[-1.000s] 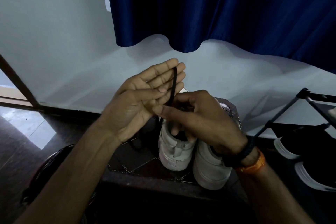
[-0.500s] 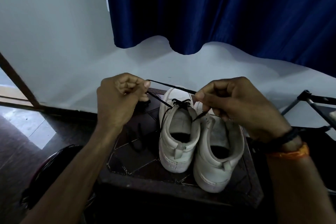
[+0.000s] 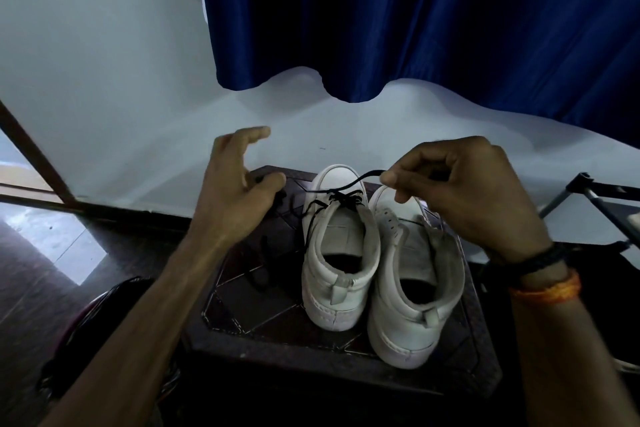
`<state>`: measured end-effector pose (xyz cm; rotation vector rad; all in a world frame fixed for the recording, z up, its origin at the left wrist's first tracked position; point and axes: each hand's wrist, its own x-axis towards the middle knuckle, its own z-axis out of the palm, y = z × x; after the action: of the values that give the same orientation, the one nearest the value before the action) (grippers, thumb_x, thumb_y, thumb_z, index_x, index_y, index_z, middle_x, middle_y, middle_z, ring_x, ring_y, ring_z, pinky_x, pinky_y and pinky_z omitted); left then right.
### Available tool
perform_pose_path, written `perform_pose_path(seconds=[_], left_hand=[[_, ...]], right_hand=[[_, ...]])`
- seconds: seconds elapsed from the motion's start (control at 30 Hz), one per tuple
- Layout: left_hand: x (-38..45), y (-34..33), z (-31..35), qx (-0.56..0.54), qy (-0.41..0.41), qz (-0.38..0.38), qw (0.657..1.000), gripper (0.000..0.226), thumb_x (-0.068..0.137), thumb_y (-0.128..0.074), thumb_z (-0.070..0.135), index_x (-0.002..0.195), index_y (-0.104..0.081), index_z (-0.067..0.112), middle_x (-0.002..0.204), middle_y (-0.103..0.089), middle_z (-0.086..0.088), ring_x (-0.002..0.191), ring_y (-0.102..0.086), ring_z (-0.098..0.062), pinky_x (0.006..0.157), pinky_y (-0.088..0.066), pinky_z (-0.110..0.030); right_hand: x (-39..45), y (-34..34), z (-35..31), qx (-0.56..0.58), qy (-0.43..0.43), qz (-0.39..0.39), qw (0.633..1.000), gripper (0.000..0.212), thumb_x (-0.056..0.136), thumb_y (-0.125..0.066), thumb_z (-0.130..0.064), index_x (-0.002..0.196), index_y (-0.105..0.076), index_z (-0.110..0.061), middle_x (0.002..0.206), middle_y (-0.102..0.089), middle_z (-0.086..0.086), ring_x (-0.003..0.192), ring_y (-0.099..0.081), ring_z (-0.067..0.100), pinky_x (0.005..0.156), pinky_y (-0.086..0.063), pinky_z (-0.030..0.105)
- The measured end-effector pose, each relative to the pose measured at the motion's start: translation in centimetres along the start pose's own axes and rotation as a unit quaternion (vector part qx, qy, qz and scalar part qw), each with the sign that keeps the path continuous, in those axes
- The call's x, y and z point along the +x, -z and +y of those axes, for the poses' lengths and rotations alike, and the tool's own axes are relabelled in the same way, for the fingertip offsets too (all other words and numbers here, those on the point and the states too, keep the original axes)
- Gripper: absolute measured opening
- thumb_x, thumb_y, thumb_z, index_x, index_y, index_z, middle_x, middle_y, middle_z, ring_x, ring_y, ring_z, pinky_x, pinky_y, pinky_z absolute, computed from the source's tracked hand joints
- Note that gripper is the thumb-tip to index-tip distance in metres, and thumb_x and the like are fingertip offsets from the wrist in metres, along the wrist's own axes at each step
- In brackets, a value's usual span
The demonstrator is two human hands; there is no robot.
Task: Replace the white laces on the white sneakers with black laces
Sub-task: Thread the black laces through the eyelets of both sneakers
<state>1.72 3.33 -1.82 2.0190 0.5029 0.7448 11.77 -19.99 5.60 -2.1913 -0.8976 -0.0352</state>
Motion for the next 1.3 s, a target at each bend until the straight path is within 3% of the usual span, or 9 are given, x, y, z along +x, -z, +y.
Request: perform_pose_path(seconds=[0.13, 0.27, 0.5, 0.6, 0.8, 0.9, 1.0, 1.17, 1.3], left_hand=[[-1.2, -0.6, 2.0, -0.041, -0.178, -0.045, 0.982, 0.044, 0.093, -0.067, 0.007, 0.135, -0.059, 0.019, 0.054, -0.042, 0.015, 0.045, -0.036, -0.009, 0.056, -0.034, -0.008], [-2.0, -1.9, 3.2, -0.011, -0.288, -0.042, 0.957, 0.036, 0.087, -0.079, 0.022, 0.122, -0.072, 0.014, 0.094, -0.066, 0.021, 0.048, -0.046, -0.012, 0.059, -0.038, -0.010], [-2.4, -2.9, 3.1, -0.036, -0.299, -0.012, 0.954, 0.019, 0.087, -0.079, 0.015, 0.105, -0.079, 0.012, 0.093, -0.076, 0.007, 0.082, -0.069, -0.006, 0.072, -0.054, -0.024], [-2.1, -2.9, 3.0, 0.015, -0.296, -0.017, 0.955, 0.007, 0.086, -0.079, 0.013, 0.093, -0.079, 0.013, 0.081, -0.072, 0.009, 0.072, -0.060, -0.004, 0.068, -0.046, -0.020], [-2.2, -3.5, 2.7, 0.079, -0.223, -0.053, 0.970, 0.001, 0.084, -0.072, 0.019, 0.083, -0.071, 0.020, 0.075, -0.063, 0.012, 0.077, -0.049, -0.006, 0.070, -0.041, -0.023], [-2.1, -3.4, 2.7, 0.084, -0.219, -0.077, 0.969, 0.004, 0.082, -0.071, 0.020, 0.082, -0.074, 0.023, 0.076, -0.063, 0.011, 0.078, -0.050, -0.005, 0.069, -0.035, -0.015], [-2.1, -3.4, 2.8, 0.098, -0.224, -0.095, 0.965, 0.010, 0.080, -0.071, 0.018, 0.085, -0.078, 0.023, 0.078, -0.061, 0.010, 0.079, -0.045, -0.007, 0.070, -0.031, -0.008], [-2.5, -3.8, 2.5, 0.142, -0.249, -0.116, 0.951, 0.013, 0.077, -0.068, 0.027, 0.084, -0.079, 0.026, 0.102, -0.058, 0.011, 0.097, -0.041, -0.012, 0.088, -0.028, -0.014], [-2.8, -4.1, 2.3, 0.126, -0.231, -0.133, 0.955, 0.010, 0.074, -0.067, 0.028, 0.078, -0.076, 0.029, 0.131, -0.051, 0.016, 0.124, -0.034, -0.013, 0.104, -0.027, -0.029]], right_hand=[[-0.1, -1.7, -0.7, -0.017, 0.035, 0.006, 0.999, 0.012, 0.087, -0.075, -0.038, 0.080, -0.079, -0.029, 0.064, -0.070, -0.015, 0.059, -0.062, -0.001, 0.058, -0.042, 0.010], [-0.1, -2.3, -0.9, 0.039, 0.041, -0.053, 0.997, 0.018, 0.094, -0.068, -0.011, 0.098, -0.078, -0.025, 0.070, -0.071, -0.019, 0.067, -0.068, -0.001, 0.064, -0.050, 0.012], [-0.1, -2.2, -1.0, 0.143, 0.000, -0.047, 0.989, 0.014, 0.089, -0.076, -0.015, 0.094, -0.063, -0.014, 0.071, -0.076, 0.000, 0.064, -0.073, 0.017, 0.067, -0.060, 0.032], [0.0, -2.1, -0.8, 0.179, -0.015, -0.038, 0.983, 0.015, 0.086, -0.078, -0.021, 0.091, -0.068, -0.010, 0.073, -0.076, 0.005, 0.067, -0.073, 0.022, 0.065, -0.059, 0.035], [0.2, -1.6, 0.4, -0.049, -0.035, -0.101, 0.993, 0.008, 0.085, -0.077, -0.038, 0.082, -0.076, -0.031, 0.077, -0.074, -0.015, 0.071, -0.066, 0.000, 0.067, -0.047, 0.019], [-0.1, -2.5, 0.6, -0.122, -0.071, -0.103, 0.985, 0.020, 0.077, -0.076, -0.055, 0.077, -0.076, -0.035, 0.079, -0.073, -0.015, 0.084, -0.064, 0.004, 0.076, -0.053, 0.030], [-0.1, -2.8, 0.6, -0.121, -0.091, -0.076, 0.986, 0.015, 0.078, -0.075, -0.048, 0.071, -0.076, -0.036, 0.075, -0.072, -0.015, 0.087, -0.065, 0.011, 0.079, -0.055, 0.035], [0.4, -2.0, 0.3, -0.055, -0.130, -0.119, 0.983, 0.016, 0.084, -0.075, -0.028, 0.069, -0.080, -0.026, 0.058, -0.069, -0.015, 0.051, -0.057, -0.007, 0.058, -0.041, 0.018], [0.6, -1.7, 0.6, 0.042, -0.173, -0.147, 0.973, 0.016, 0.086, -0.075, -0.020, 0.071, -0.082, -0.021, 0.059, -0.069, -0.010, 0.052, -0.055, -0.005, 0.059, -0.040, 0.020]])
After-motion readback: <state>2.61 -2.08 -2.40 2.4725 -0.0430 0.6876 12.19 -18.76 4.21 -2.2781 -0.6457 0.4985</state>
